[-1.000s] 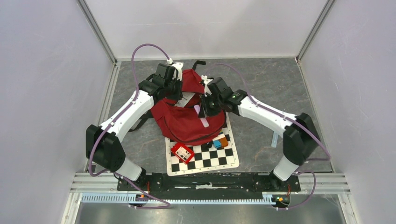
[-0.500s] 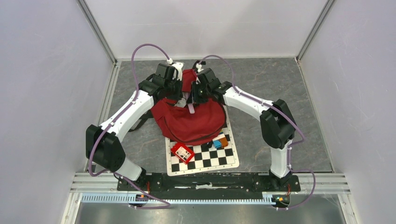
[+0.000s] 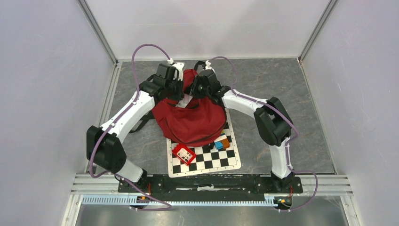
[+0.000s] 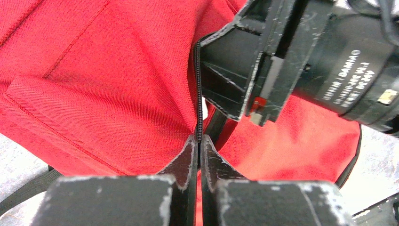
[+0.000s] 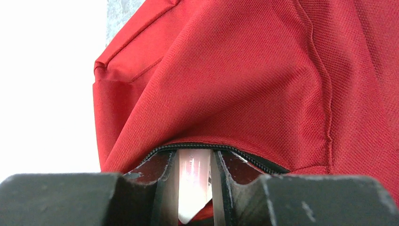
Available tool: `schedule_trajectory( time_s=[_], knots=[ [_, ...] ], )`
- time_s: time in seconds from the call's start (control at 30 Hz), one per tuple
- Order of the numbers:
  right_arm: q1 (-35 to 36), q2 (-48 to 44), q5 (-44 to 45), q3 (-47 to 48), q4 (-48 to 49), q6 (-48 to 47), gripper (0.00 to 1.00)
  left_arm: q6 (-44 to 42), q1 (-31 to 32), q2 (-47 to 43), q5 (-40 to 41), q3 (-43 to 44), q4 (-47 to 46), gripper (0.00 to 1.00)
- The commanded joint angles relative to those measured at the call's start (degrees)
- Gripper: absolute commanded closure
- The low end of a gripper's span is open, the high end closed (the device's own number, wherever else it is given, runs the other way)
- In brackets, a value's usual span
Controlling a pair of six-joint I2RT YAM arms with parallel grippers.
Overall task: Pack the student bag
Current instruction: Place the stationery in the student bag.
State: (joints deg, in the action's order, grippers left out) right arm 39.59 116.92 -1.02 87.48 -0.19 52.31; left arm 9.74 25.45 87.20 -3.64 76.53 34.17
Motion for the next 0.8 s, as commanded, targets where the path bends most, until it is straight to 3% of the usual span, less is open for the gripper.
schedule_trajectory(
  time_s=[0.0,0.17,0.37,0.77],
  knots=[
    [1.02,2.48,6.54,2.56,9.29,3.21,1.0,2.83,0.24,-1.95,-4.27,1.34,-1.83,0.98],
    [2.04,2.74,9.06,0.27,12.14,4.38,1.0,2.83,-0.09,-1.86,-4.23,1.34,-1.87,0.98],
    [2.43,-0.4,12.48,-5.3,13.75,4.12,0.73,2.92,-0.49,-2.04,-4.46,1.42,-1.93,0.98],
    [2.67,-3.64,13.77,-8.26,12.71,1.27,0.49,3.18,-1.32,-2.13,-4.89,1.43,-1.95,0.98]
  ],
)
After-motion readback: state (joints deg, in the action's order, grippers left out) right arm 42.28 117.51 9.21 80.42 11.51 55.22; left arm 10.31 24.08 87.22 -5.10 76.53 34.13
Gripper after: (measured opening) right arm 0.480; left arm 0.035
